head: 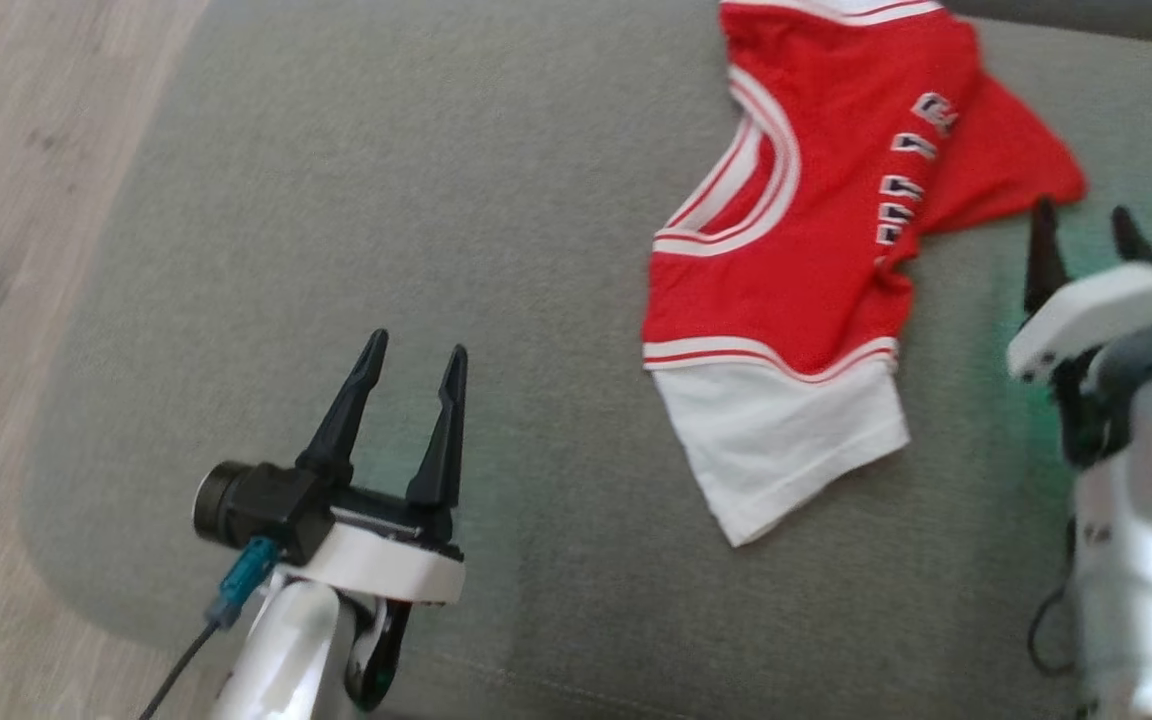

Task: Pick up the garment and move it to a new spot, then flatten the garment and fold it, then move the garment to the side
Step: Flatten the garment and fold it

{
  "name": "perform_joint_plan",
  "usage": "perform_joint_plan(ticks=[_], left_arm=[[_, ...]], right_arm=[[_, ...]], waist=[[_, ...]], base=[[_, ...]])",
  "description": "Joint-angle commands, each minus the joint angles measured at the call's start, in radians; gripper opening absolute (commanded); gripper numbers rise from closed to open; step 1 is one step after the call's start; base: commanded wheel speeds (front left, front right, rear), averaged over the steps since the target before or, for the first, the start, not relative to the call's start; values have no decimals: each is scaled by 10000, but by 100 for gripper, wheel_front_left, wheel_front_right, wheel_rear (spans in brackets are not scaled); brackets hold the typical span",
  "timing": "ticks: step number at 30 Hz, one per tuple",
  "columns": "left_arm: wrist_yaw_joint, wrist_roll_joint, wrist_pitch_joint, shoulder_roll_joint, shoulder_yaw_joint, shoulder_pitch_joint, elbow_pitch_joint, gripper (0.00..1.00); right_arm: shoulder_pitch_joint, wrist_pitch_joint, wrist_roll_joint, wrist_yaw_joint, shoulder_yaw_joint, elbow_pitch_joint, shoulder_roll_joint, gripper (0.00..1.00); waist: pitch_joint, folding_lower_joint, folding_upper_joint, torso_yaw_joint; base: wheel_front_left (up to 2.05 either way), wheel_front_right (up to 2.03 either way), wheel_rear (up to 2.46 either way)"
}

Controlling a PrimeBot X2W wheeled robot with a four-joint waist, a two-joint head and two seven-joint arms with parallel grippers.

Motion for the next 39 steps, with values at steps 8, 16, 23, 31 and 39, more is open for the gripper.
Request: perform_joint_plan(ticks=[8, 16, 23, 31, 39], left_arm=[[-55, -268, -95, 52, 80, -639, -321, 100], [-58, -390, -95, 48, 12, -745, -337, 100], [-58, -337, -95, 46, 112, -769, -217, 100], [-59, -217, -95, 45, 336, -339, -114, 100], [76, -27, -95, 44, 312, 286, -56, 100]], right_arm=[[-2439, 588, -2305, 67, -2521, 1707, -15, 100], [-3289, 433, -4638, 67, -4392, 2829, -14, 49], [-3530, -701, -5425, 67, -4789, 3663, -14, 0], [-2773, -1861, -5639, 67, -5068, 3733, -14, 0], [-1450, -2006, -5395, 67, -5245, 3092, -14, 0]], waist=[[722, -2, 0, 886], [825, -2, 0, 1036], [484, -2, 0, 690], [-607, -2, 0, 24], [-1782, -2, 0, -625]], base=[[0, 0, 0], [0, 0, 0], [0, 0, 0], [0, 0, 0], [0, 0, 0]])
